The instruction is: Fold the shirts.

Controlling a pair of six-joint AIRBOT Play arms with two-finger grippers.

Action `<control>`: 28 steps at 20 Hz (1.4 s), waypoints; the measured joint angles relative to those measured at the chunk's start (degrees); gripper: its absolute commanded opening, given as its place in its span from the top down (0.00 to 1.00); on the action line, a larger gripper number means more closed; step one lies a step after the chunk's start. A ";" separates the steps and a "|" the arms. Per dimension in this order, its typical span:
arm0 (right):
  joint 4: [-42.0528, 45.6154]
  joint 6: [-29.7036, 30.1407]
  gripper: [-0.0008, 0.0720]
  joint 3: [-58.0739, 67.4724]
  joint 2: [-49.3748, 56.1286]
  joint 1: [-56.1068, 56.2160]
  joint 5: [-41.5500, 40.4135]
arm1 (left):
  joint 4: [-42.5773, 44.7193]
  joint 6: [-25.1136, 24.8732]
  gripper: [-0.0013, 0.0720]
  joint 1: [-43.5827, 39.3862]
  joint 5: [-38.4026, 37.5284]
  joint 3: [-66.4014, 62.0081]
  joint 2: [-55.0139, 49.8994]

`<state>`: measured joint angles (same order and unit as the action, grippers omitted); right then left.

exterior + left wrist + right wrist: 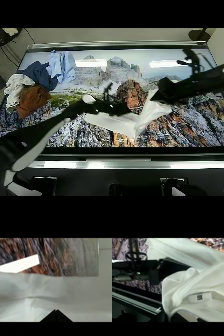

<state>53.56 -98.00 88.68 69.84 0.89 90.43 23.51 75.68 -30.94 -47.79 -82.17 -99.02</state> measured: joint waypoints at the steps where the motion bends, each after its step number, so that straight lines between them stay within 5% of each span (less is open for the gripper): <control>1: -0.98 0.35 0.93 0.02 1.95 2.01 -1.90 | 2.64 0.39 0.94 2.69 -1.09 -0.04 3.39; 9: -19.87 4.42 0.93 0.00 23.52 15.56 -21.18 | 13.44 2.71 0.94 28.06 -5.97 -0.07 32.81; 10: -22.36 4.92 0.79 -0.02 26.05 16.59 -22.88 | 13.68 2.78 0.94 29.99 -6.23 -0.07 35.74; 11: -24.65 5.29 0.29 -0.02 28.55 17.51 -24.61 | 13.86 2.78 0.94 31.28 -6.58 -0.07 38.18; 12: -26.67 5.46 0.02 -0.02 30.60 18.23 -26.12 | 13.97 2.80 0.94 32.37 -6.62 -0.07 40.46; 17: -30.25 6.97 0.03 0.00 34.36 17.40 -26.45 | 14.51 3.23 0.94 34.53 -7.41 0.07 45.66; 20: -21.86 6.21 0.06 0.02 31.17 11.98 -21.68 | 14.64 3.39 0.94 34.95 -7.80 1.22 46.45; 24: -0.11 3.58 0.06 -3.93 25.03 3.56 -12.46 | 14.71 3.41 0.94 35.12 -8.07 3.04 46.77; 28: 1.97 3.76 0.06 -17.59 20.83 -0.31 -14.05 | 14.73 3.41 0.94 35.12 -8.26 3.69 46.86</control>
<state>55.53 -94.24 71.09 90.67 0.58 76.38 38.24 79.09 4.19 -56.05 -78.48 -52.16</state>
